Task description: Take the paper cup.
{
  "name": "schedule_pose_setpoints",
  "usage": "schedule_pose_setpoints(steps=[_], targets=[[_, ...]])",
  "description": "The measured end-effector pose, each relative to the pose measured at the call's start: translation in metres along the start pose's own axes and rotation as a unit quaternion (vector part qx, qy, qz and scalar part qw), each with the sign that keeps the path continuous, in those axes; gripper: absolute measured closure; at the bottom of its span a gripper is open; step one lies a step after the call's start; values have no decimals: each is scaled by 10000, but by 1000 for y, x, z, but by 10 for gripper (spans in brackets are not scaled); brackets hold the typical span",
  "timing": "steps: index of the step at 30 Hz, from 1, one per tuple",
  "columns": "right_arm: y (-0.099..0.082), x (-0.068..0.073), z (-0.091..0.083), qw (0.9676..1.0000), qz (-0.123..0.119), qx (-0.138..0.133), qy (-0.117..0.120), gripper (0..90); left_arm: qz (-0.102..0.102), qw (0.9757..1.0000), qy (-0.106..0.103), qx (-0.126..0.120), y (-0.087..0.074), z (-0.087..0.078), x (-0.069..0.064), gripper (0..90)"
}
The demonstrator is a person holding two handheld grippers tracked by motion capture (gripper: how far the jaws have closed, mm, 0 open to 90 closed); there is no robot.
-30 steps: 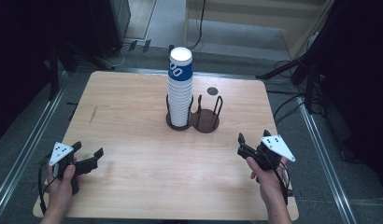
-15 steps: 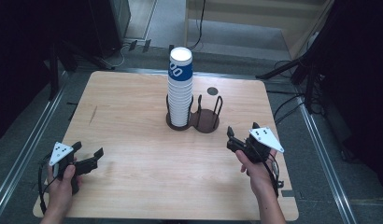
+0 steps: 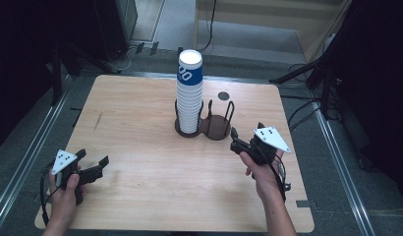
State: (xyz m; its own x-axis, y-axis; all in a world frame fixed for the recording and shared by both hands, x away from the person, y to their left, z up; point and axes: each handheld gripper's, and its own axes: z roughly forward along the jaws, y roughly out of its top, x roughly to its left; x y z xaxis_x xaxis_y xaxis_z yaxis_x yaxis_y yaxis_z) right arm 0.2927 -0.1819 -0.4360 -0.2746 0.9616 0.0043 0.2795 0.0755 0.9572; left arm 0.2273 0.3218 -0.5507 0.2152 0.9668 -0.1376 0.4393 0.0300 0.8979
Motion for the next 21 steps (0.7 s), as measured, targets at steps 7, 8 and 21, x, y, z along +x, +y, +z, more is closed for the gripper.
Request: schedule_pose_setpoints(steps=[7, 8, 21], targets=[[7, 8, 6, 10000, -28, -31, 26, 133, 2, 10000, -5, 0, 0, 0, 0, 99], [7, 8, 6, 10000, -28, -31, 26, 133, 2, 10000, -5, 0, 0, 0, 0, 99], [18, 22, 18, 9999, -39, -30, 119, 131, -5, 10000, -25, -1, 0, 0, 0, 99]])
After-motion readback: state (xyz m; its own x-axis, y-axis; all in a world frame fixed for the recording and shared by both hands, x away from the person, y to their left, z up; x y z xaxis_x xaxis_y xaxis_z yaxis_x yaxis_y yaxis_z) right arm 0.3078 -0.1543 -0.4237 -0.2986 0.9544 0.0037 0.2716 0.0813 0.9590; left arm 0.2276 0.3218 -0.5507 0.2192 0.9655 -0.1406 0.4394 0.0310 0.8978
